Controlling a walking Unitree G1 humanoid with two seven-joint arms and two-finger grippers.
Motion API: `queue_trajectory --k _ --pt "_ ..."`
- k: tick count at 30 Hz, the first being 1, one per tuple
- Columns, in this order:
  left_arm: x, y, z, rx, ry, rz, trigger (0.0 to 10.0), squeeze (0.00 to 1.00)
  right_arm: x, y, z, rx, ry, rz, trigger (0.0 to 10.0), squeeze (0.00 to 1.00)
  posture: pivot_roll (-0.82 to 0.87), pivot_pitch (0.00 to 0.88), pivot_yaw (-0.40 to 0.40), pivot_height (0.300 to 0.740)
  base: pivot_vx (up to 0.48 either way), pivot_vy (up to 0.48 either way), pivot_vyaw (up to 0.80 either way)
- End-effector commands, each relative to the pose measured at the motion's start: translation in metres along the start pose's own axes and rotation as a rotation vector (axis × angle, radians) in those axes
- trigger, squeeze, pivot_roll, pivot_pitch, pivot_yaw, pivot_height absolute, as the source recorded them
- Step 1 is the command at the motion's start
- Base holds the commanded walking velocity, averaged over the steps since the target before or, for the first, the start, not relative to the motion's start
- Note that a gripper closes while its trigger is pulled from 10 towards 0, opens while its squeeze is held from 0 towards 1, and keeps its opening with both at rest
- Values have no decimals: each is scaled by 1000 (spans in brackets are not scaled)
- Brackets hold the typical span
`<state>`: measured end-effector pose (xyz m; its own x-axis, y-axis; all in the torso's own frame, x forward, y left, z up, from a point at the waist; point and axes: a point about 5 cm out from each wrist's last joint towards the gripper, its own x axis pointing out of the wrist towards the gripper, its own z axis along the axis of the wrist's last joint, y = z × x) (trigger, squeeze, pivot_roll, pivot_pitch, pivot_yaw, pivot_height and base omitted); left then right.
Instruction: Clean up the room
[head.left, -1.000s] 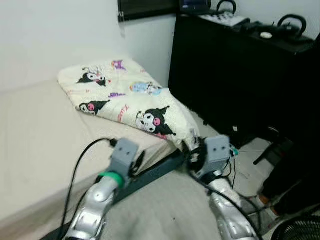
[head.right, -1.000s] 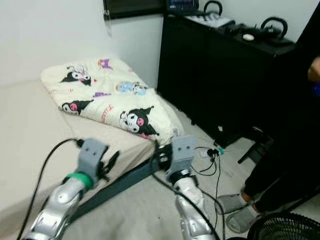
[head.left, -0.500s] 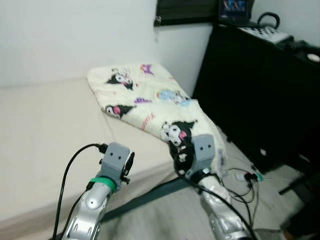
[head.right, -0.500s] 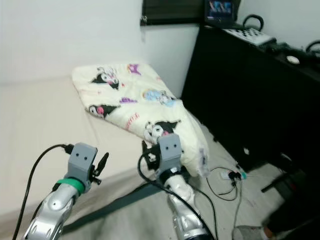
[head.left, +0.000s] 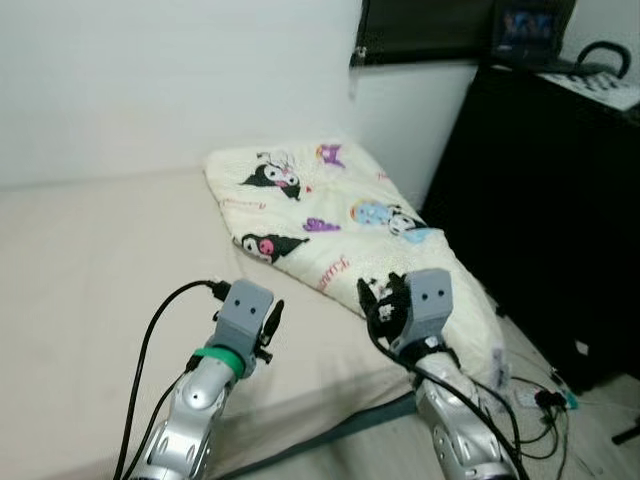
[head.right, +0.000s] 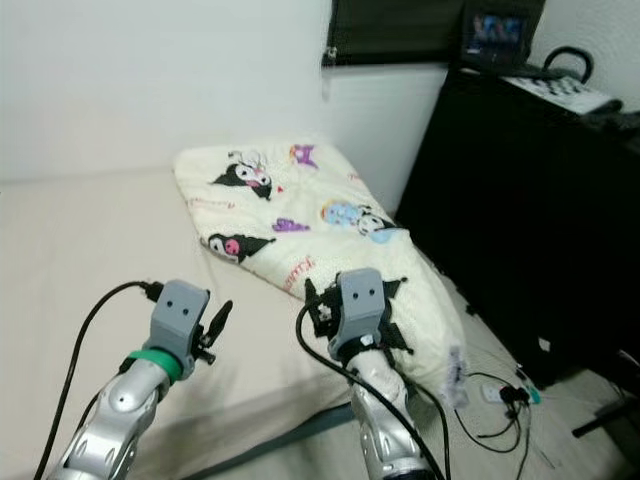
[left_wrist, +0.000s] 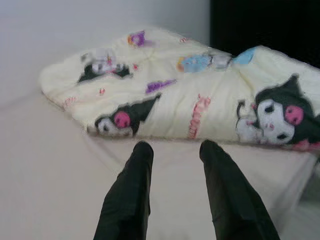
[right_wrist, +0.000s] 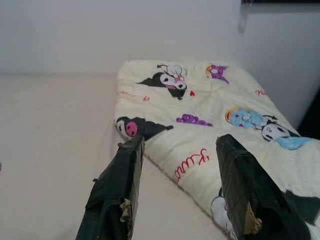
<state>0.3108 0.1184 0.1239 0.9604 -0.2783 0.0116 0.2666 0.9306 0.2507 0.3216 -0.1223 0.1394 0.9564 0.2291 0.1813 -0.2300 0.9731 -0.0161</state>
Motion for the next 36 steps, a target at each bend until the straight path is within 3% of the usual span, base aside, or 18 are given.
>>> queue_trajectory --k 1,9,36 --pt "-2 -5 -4 -15 11 -24 10000 0 -4 -4 -6 17 19 -24 10000 0 -105 57 32 740 0 0 0" --pt "-1 -9 -4 -14 11 -43 10000 0 -8 -7 -10 21 31 -56 10000 0 -114 55 42 740 0 0 0" --pt "1 -14 -2 -16 9 -62 10000 0 -11 -13 -10 23 34 -87 10000 0 -124 64 47 620 0 0 0"
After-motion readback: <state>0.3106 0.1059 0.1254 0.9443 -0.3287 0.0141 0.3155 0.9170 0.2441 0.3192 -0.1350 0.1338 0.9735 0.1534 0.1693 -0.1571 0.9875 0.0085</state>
